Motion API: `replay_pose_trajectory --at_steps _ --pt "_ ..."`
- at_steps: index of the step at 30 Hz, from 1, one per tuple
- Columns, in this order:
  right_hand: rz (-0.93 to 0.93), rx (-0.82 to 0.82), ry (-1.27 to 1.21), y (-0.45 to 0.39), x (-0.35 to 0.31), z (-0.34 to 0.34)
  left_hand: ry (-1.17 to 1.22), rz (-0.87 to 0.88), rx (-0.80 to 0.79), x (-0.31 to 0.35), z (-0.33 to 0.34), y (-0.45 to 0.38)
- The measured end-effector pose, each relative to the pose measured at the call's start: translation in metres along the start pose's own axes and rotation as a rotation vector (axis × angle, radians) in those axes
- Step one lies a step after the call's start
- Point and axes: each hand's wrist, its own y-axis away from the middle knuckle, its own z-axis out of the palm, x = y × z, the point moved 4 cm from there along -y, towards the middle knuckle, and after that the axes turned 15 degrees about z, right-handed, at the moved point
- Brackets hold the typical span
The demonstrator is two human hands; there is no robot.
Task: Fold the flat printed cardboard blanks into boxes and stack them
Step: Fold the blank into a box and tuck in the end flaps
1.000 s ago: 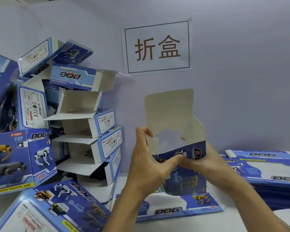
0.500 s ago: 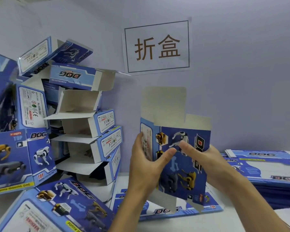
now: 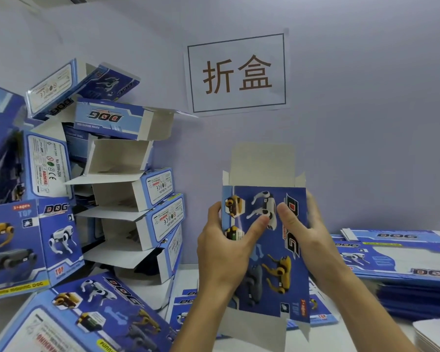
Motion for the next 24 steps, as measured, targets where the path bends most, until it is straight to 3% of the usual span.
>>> replay_pose_trajectory --at_steps 3,5,11,18,21,24 --pt "0.063 -0.055 -0.123 -0.002 0.001 -0.002 0.015 -0.094 -0.074 0.0 0.006 -0.02" --pt "0.095 -0.073 -0.081 -0.002 0.001 -0.003 0.0 -0.155 -0.056 -0.001 0.007 -0.03" --pt "0.155 0.064 0.028 -0.006 0.02 -0.016 0.125 -0.15 -0.002 -0.013 0.007 -0.007" --pt "0.174 -0.169 -0.1 -0.007 0.028 -0.008 0.018 -0.154 -0.088 -0.018 -0.007 0.004" --pt "0.061 -0.014 -0.05 -0.008 0.019 -0.007 -0.085 -0.066 -0.138 -0.013 -0.007 0.009" --pt "-0.053 0.212 0.052 0.002 0.005 -0.002 0.008 -0.062 -0.155 -0.011 -0.002 0.013"
